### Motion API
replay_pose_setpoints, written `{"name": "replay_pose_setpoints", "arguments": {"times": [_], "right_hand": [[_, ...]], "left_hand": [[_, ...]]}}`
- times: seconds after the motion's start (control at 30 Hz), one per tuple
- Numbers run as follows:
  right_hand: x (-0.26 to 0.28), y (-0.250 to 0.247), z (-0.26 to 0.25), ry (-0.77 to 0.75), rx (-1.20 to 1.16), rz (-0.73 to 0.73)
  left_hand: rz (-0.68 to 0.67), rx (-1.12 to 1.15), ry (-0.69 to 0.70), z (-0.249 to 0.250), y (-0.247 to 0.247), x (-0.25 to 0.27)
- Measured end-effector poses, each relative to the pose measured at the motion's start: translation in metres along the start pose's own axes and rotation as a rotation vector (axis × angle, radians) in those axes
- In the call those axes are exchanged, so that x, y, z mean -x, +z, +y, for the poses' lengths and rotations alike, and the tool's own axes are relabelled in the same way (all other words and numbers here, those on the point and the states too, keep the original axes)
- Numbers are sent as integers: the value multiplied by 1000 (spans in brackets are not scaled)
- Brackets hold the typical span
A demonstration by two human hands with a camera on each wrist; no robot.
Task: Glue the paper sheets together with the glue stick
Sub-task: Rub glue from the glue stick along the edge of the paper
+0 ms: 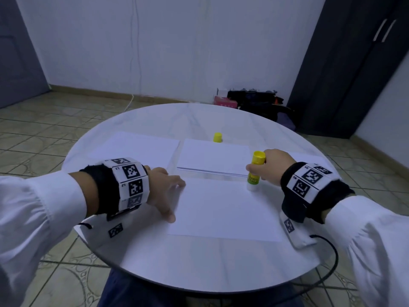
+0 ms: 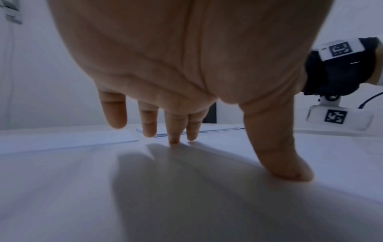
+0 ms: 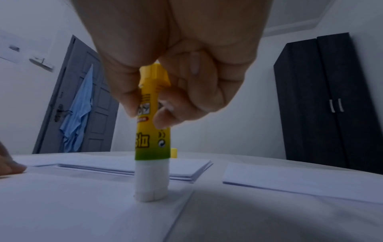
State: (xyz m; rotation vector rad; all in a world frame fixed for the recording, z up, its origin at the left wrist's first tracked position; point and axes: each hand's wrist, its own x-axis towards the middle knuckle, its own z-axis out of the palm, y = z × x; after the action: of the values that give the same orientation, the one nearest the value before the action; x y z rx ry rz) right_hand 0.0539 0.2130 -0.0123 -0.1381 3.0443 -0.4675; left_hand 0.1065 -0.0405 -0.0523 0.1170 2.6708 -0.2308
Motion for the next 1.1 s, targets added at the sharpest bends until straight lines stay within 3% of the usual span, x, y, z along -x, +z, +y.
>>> {"name": "replay_pose_setpoints", "arguments": {"times": [0.2,0.3,0.4,0.5,0.83,1.1], "right_hand": [[5,-3,-4,8,-57,43],[12,-3,-31,-111,-183,54],[22,6,-69,-265,-311,-66],[25,20,-100,-374,-254,-165],[9,45,-127,-312,-159,-134],[28,46,-125,-410,-134,-225]], "left_hand": [[-38,4,-54,-6,-2,0],[-49,15,-50,-5,-3,6],[-40,65,-47,-4,-2,9],[-10,102,-48,-1,-2,13],[13,179,-37,-6,4,5],[27,109,21,-4,8,0]]}}
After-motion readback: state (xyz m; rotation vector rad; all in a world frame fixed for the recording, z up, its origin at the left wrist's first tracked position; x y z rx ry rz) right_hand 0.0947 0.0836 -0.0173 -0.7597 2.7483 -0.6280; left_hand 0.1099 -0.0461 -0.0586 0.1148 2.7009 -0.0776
